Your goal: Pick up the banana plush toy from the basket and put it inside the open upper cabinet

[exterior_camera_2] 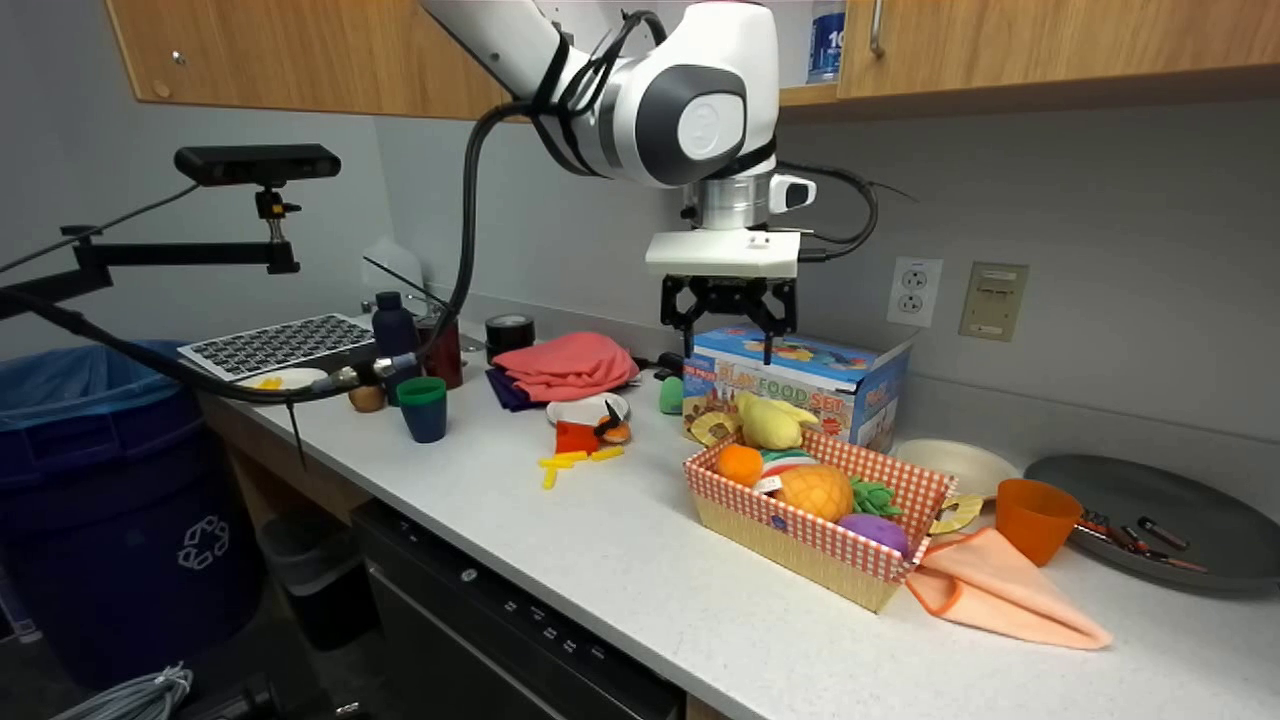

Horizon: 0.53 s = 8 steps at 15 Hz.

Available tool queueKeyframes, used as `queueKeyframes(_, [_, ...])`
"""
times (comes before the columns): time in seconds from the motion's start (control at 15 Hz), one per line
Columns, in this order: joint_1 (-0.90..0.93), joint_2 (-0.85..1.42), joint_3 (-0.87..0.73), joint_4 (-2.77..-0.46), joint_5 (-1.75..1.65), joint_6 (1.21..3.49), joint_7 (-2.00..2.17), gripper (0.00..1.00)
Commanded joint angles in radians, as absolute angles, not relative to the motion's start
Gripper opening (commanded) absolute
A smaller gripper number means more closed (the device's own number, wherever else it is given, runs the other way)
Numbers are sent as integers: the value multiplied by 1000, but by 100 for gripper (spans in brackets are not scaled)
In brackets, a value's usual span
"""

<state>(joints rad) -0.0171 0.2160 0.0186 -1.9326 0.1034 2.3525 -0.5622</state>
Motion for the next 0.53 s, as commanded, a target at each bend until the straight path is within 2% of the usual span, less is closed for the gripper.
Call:
queueKeyframes(0.0, [-31,214,35,-1933,96,2350,-557,100])
queueKeyframes(0.47, [-35,222,37,-1929,110,2357,-561,100])
